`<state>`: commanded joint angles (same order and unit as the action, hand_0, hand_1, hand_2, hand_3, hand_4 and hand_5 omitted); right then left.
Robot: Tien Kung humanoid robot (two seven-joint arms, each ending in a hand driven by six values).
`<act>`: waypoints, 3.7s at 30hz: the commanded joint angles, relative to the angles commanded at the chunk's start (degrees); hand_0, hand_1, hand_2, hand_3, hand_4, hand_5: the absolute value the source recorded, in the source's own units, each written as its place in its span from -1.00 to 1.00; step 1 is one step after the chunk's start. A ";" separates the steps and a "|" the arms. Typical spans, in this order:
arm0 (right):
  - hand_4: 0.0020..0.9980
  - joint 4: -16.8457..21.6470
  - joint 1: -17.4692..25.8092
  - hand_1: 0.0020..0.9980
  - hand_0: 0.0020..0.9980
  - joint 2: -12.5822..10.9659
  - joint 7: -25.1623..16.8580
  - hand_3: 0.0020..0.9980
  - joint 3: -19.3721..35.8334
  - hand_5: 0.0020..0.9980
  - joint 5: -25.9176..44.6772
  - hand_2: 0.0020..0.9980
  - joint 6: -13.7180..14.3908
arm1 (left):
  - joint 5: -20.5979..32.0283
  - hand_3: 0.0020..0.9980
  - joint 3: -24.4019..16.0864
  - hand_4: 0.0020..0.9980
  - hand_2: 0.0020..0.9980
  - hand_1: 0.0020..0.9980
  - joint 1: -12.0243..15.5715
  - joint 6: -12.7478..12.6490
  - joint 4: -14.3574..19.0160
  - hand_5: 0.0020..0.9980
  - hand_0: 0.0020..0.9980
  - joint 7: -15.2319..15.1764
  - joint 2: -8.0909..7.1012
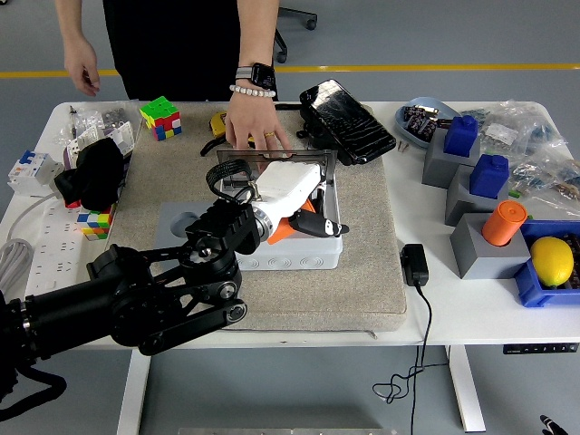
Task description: Fetch the battery,place it into the box,close the lid of the box
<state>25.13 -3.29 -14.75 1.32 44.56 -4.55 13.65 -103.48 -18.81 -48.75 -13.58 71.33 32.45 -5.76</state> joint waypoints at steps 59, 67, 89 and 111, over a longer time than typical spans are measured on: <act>0.66 0.15 0.53 0.12 0.13 0.32 -0.43 -0.07 0.89 -0.24 -0.36 0.01 0.16 | 4.18 0.05 -7.35 1.00 0.06 0.05 3.54 -6.46 8.52 0.11 -0.36 -22.65 -9.91; 0.66 0.14 0.48 0.12 0.13 0.35 -0.46 -0.07 1.11 -0.24 -0.34 0.01 0.17 | 7.09 0.08 -5.23 1.00 0.10 0.09 5.99 -5.35 7.52 0.11 -0.32 -22.23 -12.48; 0.66 0.18 0.56 0.12 0.13 0.33 -0.49 -0.07 1.42 -0.24 -0.41 0.01 0.18 | 6.93 0.08 -6.00 1.00 0.08 0.08 9.59 -4.29 5.46 0.08 -0.31 -21.45 -17.65; 0.66 0.19 0.49 0.12 0.14 0.44 -0.58 -0.07 0.97 -0.24 -0.19 0.01 0.17 | 10.02 0.11 -5.44 0.98 0.12 0.22 8.87 -5.15 4.59 0.08 0.09 -23.14 -11.09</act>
<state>25.31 -2.81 -14.32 0.74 45.53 -4.74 13.83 -93.46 -24.25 -39.89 -18.73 75.92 9.32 -16.85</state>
